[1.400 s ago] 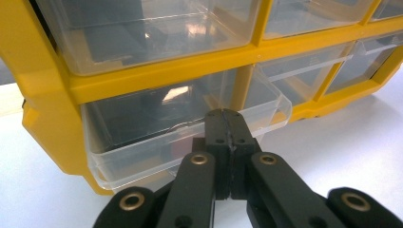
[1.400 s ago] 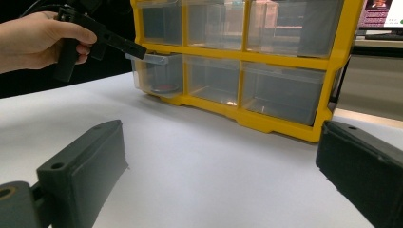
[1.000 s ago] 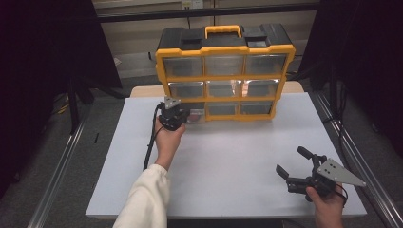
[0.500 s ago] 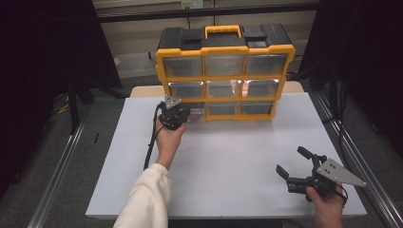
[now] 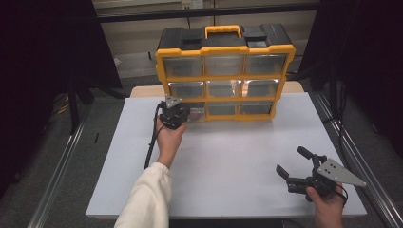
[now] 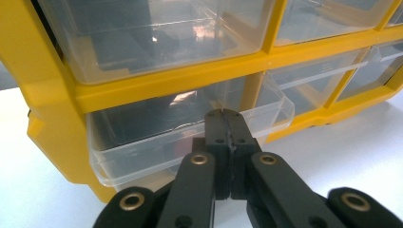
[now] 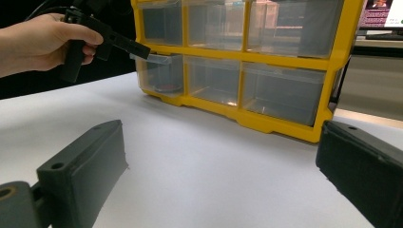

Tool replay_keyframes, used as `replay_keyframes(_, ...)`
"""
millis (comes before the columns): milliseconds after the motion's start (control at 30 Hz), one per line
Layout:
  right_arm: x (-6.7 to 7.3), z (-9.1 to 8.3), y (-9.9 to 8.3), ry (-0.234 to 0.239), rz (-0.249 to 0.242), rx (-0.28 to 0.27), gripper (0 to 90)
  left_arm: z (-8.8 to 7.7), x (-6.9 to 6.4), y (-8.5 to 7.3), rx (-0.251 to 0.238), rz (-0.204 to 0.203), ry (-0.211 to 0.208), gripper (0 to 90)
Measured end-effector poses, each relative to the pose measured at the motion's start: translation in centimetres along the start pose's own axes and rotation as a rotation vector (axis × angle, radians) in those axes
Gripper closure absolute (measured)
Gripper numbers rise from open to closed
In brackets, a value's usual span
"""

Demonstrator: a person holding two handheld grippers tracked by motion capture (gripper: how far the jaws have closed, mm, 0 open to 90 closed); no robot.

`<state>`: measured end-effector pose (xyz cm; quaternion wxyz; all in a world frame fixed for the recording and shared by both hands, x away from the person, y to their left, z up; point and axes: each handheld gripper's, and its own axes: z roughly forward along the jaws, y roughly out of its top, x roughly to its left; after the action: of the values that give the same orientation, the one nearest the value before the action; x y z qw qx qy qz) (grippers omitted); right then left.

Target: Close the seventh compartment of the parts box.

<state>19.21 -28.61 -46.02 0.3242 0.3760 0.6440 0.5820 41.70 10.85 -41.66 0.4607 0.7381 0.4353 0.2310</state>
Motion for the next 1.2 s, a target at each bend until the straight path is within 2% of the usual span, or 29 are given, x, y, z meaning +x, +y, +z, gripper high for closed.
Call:
replay_keyframes(500,0.09,0.06,0.01,-0.004,0.008,-0.004,2.2,0.35,-0.1,0.08,-0.004,-0.004,0.013,90.0)
replay_keyframes(633,0.08,0.04,0.0,-0.004,0.007,-0.003,2.2,0.49,-0.09,-0.02,0.003,0.007,0.017,90.0)
replay_keyframes(867,0.06,-0.01,0.0,-0.003,0.01,-0.002,2.2,0.63,-0.11,-0.07,-0.002,-0.002,0.022,90.0)
replay_keyframes(1200,-0.03,-0.05,-0.06,0.002,-0.001,0.003,2.2,0.81,0.1,-0.16,0.004,0.0,0.035,90.0)
